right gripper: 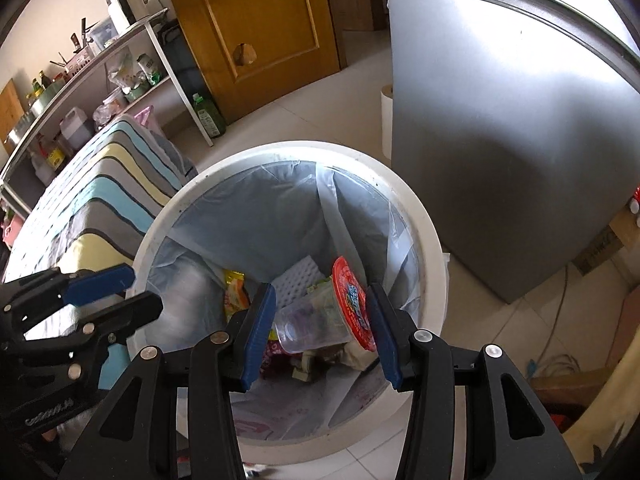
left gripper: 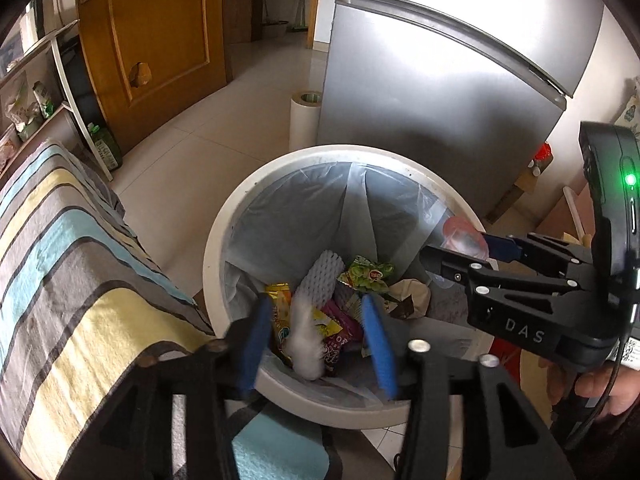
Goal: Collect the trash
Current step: 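Open both tools over the bin to drop the plastic bag and cup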
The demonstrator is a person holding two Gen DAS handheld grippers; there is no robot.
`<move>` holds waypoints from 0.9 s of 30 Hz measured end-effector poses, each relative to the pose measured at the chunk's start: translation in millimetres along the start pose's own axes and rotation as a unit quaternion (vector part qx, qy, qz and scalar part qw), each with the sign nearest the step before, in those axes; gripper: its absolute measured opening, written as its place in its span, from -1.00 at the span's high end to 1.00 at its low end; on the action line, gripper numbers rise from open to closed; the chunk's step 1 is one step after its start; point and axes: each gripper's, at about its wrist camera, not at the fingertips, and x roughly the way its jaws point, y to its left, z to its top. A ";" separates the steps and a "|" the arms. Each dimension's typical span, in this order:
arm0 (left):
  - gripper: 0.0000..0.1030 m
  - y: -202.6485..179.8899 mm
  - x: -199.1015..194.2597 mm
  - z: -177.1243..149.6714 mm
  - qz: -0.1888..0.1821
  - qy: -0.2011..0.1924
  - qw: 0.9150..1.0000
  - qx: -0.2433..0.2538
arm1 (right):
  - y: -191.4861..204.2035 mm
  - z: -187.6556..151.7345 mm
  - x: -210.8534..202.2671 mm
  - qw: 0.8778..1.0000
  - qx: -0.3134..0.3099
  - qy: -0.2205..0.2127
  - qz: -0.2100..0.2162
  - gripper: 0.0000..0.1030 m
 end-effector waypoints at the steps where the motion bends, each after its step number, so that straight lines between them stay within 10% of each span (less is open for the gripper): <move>1: -0.01 1.4 -0.2 -0.5 0.001 0.000 1.000 -0.002 | 1.4 0.4 1.0 1.000 0.001 0.000 0.001 0.06; 27: -0.14 5.2 -38.5 -15.6 0.018 -0.045 0.999 -0.009 | 7.8 -11.9 -39.7 0.998 0.025 -0.051 0.002 -0.14</move>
